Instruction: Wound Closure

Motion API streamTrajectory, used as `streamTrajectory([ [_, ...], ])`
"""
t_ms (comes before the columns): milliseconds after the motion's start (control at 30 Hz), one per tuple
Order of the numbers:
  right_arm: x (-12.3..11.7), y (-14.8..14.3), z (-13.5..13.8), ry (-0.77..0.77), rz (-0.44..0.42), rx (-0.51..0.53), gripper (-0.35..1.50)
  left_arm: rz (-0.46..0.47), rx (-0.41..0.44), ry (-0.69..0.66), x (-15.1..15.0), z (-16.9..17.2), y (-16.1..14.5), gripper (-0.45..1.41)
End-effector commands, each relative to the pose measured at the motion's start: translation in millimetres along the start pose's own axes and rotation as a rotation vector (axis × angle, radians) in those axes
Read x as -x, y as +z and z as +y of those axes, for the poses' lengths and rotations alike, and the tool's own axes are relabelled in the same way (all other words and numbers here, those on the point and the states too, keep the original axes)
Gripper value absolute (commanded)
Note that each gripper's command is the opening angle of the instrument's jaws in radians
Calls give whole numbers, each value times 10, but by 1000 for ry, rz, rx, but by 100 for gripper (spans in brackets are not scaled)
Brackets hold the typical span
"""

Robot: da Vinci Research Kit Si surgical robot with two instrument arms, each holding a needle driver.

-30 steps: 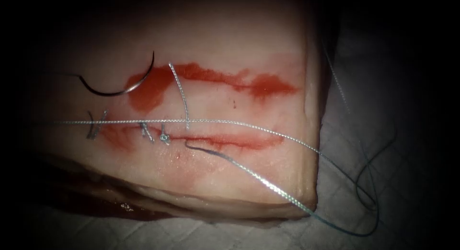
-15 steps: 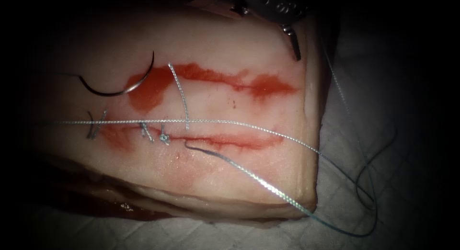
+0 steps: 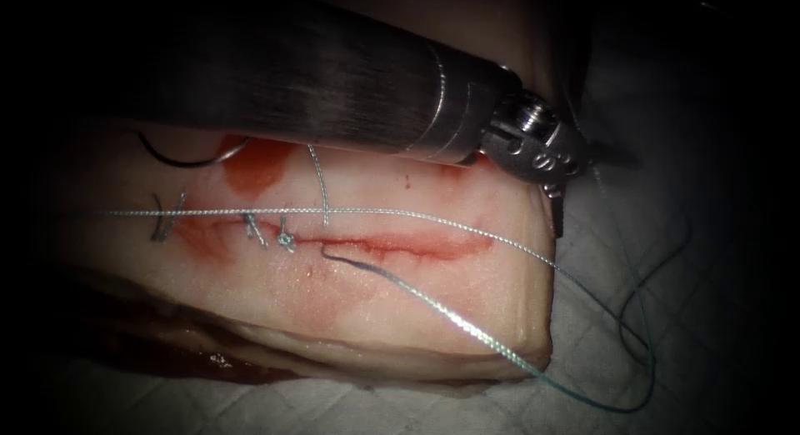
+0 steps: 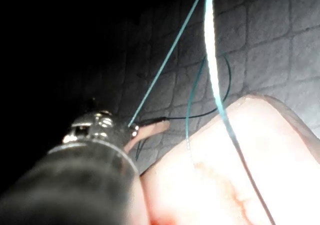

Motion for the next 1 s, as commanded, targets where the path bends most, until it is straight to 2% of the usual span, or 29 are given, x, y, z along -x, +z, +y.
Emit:
streamTrajectory([
  [33, -5, 9, 5, 1, -4, -1, 76, -1, 1, 6, -3, 4, 6, 68],
  [333, -5, 11, 11, 17, -7, 2, 76, 10, -7, 40, -4, -1, 35, 49],
  [733, -4, 13, 18, 32, -9, 2, 77, 15, -2, 68, -11, 13, 67, 26],
  [767, -4, 13, 18, 32, -9, 2, 76, 15, -2, 70, -12, 13, 69, 17],
  [833, -3, 14, 19, 33, -9, 1, 76, 18, 2, 28, -14, 11, 71, -37],
  [867, -3, 14, 20, 38, -9, 2, 76, 25, 6, 18, -15, 10, 72, -45],
  [1000, -2, 14, 21, 39, -9, 2, 76, 25, 8, -62, -16, 2, 69, -45],
])
